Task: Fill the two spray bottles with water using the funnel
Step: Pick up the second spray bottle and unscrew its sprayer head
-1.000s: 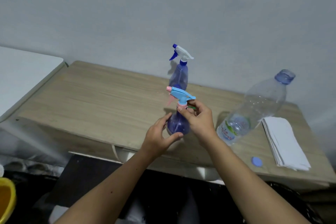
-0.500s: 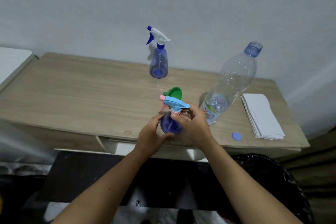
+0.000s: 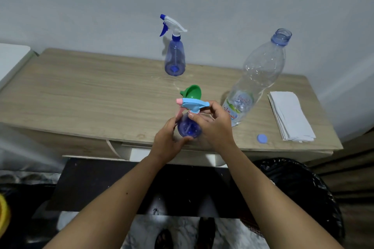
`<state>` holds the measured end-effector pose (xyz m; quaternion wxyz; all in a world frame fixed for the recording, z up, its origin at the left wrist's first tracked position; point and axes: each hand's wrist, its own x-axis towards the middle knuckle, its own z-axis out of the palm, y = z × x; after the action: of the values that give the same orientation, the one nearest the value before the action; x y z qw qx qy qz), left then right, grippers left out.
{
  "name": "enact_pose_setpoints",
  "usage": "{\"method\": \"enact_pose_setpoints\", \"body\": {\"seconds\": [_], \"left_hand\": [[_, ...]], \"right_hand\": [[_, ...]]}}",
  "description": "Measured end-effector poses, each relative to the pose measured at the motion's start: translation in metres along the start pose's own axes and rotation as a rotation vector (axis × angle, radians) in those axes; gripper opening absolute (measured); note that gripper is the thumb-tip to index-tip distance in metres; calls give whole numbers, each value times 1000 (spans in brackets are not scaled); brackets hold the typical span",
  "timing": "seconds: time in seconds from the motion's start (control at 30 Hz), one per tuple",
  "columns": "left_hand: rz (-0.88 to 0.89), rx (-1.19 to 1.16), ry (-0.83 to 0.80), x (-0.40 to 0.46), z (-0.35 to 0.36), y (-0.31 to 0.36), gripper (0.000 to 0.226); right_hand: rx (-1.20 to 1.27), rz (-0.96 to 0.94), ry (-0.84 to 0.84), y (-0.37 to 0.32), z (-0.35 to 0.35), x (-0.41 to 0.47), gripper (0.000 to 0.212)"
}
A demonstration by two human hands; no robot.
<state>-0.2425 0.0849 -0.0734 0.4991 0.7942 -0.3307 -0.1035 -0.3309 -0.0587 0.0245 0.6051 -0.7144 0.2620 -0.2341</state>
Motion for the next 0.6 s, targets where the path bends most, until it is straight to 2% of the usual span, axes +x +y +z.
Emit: {"method": "enact_pose_setpoints", "body": {"seconds": [0.2, 0.33, 0.4, 0.5, 0.6], "left_hand": [[-18, -4, -12, 0, -2, 1, 80], [-11, 8, -22, 1, -3, 2, 79], [-17, 8, -21, 1, -3, 2, 81], [-27, -7, -20, 1, -5, 4, 83], [-33, 0, -40, 2, -7, 7, 84]], "right_hand": [[-120, -58, -85, 1, -6, 3, 27], [-96, -41, -62, -2, -1, 3, 40], [-130, -42, -48, -3, 2, 5, 35], [-136, -3, -134, -6, 0, 7, 26], [-138, -29, -173, -9, -6, 5, 28]]}}
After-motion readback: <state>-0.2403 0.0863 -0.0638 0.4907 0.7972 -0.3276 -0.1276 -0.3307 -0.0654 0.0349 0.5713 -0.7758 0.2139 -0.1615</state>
